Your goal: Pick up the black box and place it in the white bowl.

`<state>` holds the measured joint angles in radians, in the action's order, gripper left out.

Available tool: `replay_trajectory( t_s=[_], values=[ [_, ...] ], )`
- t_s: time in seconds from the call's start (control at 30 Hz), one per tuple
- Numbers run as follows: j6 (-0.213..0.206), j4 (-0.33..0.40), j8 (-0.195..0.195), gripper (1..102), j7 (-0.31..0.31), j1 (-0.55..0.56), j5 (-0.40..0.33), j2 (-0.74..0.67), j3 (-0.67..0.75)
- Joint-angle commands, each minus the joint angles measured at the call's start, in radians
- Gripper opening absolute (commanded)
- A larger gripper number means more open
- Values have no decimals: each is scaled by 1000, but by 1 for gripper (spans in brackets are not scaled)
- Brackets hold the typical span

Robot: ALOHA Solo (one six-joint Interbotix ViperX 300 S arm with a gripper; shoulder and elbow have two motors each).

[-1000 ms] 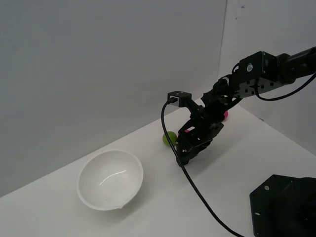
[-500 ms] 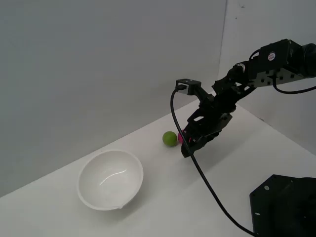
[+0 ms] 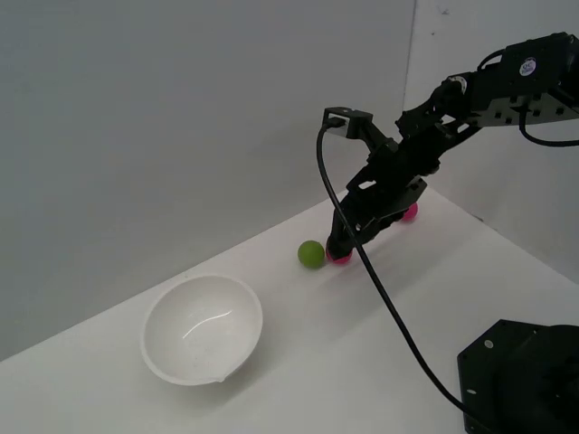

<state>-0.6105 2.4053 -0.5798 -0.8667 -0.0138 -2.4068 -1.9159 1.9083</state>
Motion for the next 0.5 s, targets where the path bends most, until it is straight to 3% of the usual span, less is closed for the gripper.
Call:
replay_trajectory(
  t_s=[0.0, 0.47],
  values=[
    [-15, -32, -11, 28, -15, -12, 40, -31, 37],
    [-21, -74, -6, 28, -43, 5, 81, -66, 71]
  ],
)
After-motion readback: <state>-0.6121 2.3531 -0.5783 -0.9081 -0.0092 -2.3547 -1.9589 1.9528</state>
